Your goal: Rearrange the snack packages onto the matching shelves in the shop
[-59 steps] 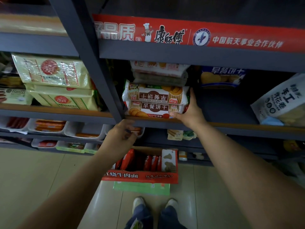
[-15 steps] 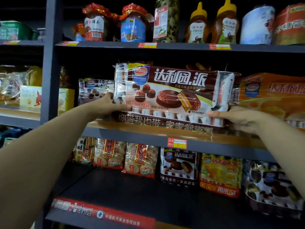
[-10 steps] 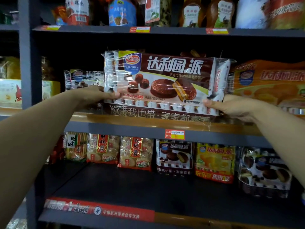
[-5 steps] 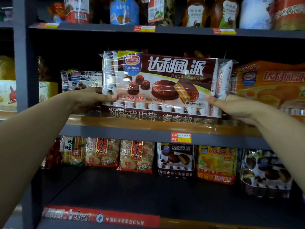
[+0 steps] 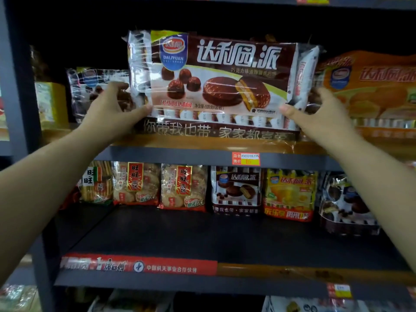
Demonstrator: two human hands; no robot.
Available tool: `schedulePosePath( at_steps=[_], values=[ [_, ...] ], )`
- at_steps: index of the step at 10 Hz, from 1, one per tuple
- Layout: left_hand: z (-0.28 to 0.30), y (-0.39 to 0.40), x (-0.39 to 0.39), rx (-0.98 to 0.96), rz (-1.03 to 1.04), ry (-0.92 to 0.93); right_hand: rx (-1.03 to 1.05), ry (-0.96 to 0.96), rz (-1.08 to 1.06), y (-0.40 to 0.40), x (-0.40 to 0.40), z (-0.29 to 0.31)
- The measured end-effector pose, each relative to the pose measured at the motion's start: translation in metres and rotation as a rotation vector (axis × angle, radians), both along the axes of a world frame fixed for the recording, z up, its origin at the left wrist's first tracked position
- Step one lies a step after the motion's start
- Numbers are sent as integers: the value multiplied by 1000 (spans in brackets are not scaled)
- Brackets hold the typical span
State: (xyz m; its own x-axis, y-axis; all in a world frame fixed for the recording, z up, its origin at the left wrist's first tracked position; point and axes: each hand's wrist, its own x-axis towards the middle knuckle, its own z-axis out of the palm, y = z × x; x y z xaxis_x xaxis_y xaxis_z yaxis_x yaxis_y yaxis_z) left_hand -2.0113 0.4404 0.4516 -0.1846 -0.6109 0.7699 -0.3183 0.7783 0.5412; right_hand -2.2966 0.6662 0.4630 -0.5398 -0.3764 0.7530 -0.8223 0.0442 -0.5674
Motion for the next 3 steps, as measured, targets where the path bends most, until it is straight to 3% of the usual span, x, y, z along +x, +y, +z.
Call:
schedulePosePath(
  at_steps=[1, 3],
  values=[
    [-14, 10, 4, -307, 186, -4, -60, 131, -47, 0, -9, -17],
    [-49, 26, 9, -399, 233, -168, -12, 206, -39, -2, -29, -40]
  ],
)
